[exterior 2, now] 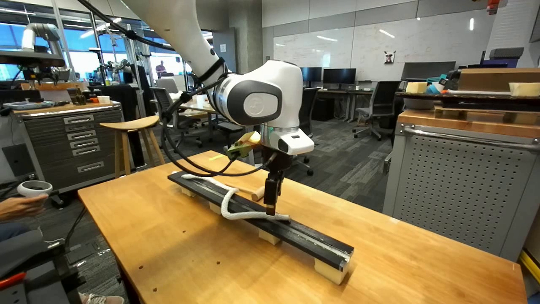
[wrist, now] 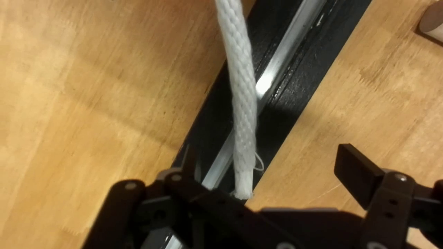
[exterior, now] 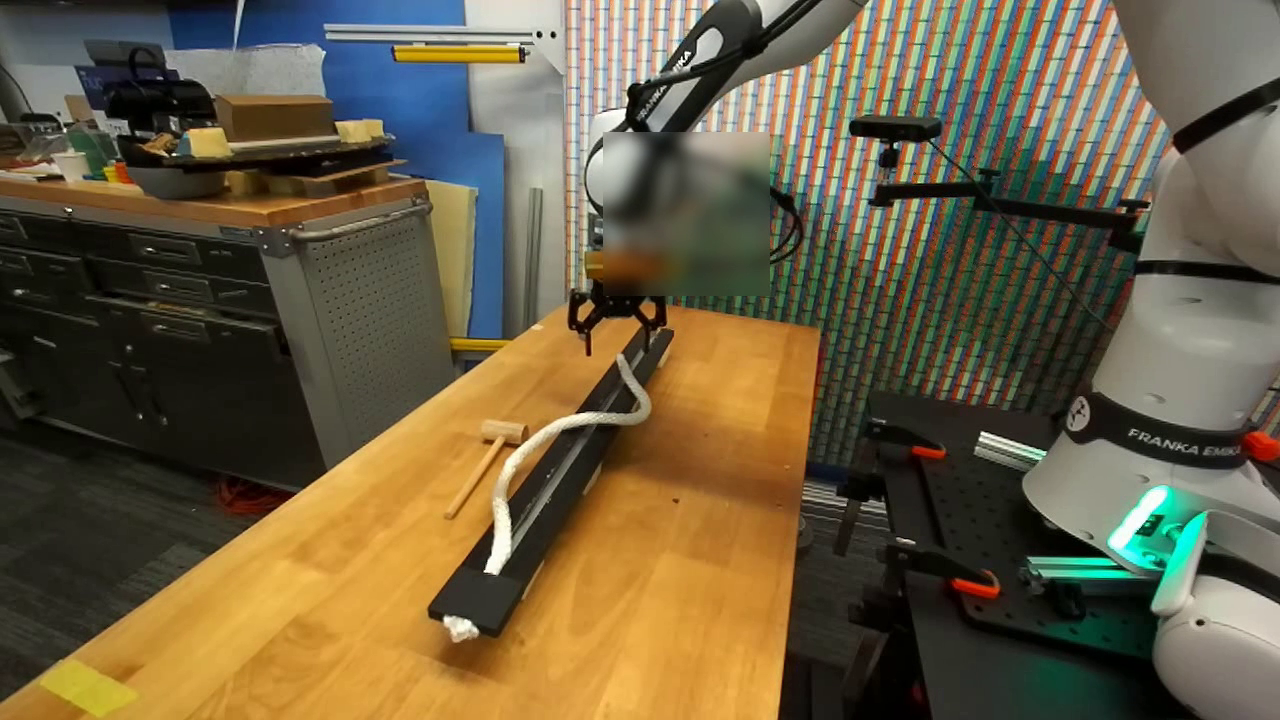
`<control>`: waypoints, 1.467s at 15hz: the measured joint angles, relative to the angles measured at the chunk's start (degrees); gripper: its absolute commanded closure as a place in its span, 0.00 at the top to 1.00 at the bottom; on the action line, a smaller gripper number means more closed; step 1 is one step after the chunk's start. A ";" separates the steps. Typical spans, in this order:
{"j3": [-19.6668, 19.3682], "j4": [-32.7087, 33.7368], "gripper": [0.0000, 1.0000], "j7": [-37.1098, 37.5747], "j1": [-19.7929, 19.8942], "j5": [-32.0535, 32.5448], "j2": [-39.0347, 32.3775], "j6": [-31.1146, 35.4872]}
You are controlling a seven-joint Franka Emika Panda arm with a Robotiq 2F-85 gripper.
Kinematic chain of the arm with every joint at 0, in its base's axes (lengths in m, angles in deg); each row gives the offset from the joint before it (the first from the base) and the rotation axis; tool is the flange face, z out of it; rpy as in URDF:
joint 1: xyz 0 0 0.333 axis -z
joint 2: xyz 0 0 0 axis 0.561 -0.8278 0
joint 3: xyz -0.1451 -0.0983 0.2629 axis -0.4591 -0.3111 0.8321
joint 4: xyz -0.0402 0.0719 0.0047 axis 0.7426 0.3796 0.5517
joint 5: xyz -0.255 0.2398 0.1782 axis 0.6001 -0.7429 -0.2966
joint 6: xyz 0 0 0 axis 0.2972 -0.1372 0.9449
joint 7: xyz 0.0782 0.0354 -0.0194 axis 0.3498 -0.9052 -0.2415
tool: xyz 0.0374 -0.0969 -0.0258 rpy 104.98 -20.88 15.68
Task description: Lay the white rope on the black board
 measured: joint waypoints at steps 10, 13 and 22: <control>0.01 1.50 0.59 -3.80 -0.16 -0.05 -2.08 -4.60; 0.01 2.56 0.35 -4.06 -0.19 -0.05 -2.98 -5.55; -0.06 4.29 0.03 -4.06 -0.21 -0.05 -3.60 -5.62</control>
